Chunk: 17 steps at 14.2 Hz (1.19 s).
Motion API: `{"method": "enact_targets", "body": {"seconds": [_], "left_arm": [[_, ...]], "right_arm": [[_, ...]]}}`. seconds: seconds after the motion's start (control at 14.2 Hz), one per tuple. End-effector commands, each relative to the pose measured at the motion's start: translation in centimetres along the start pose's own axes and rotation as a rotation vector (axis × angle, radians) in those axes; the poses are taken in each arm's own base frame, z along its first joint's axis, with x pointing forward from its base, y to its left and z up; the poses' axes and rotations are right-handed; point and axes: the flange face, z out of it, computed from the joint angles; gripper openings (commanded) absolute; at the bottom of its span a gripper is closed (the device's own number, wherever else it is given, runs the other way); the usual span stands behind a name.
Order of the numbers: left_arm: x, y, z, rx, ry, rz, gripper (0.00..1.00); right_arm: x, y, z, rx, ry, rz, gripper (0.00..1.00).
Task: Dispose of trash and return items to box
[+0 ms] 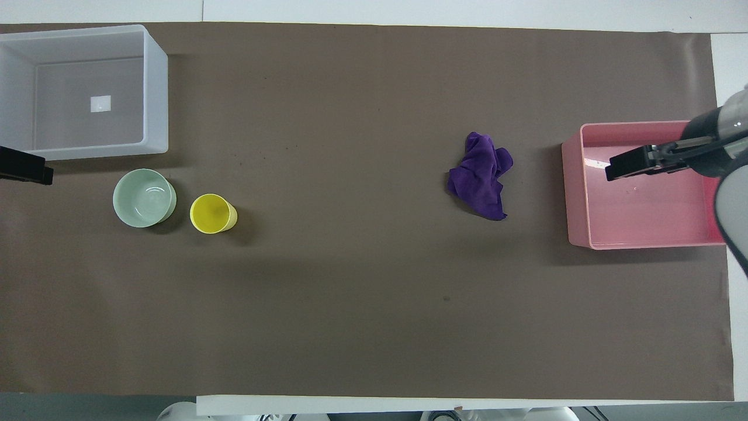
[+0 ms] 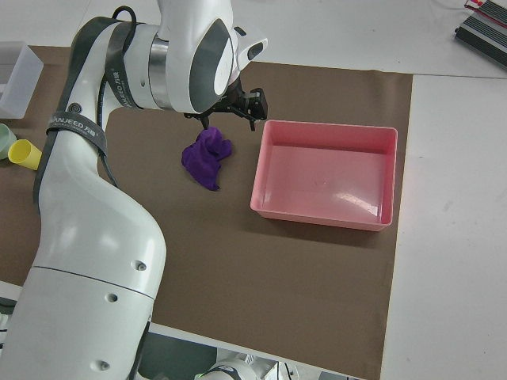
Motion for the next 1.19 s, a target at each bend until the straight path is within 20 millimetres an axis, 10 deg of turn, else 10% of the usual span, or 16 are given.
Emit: {"method": "enact_targets", "body": {"seconds": [0.0,0.28,0.63,0.77,0.84,0.91,1.12], "left_arm": [[-2.3,-0.1,1.8,0.014,-0.026,-0.016,1.0],[-3.4,0.2,11.8,0.012,0.055,-0.146,1.0],[-0.8,-3.8,25.8,0.005,0.075,-0.232,1.0],[0.0,-5.9,28.9,0.004,0.093,-0.262,1.0],[0.0,-5.9,30.4,0.002,0.073,-0.28,0.65],[-0.2,-5.9,31.3,0.002,0.069,-0.265,0.01],[0.2,-5.9,32.6,0.001,0.078,-0.266,0.0]], "right_arm": [[2.9,-4.3,4.9,0.001,-0.004,-0.003,1.0],[5.0,-10.9,15.5,-0.017,0.035,0.037,1.0],[5.6,-12.2,23.8,-0.033,0.049,0.027,0.99],[4.6,-11.8,25.9,-0.035,0.068,0.029,0.53],[4.4,-11.6,26.1,-0.036,0.059,0.034,0.34],[4.5,-11.4,26.0,-0.036,0.059,0.039,0.24],[5.2,-11.2,24.7,-0.031,0.084,0.073,0.03]]}}
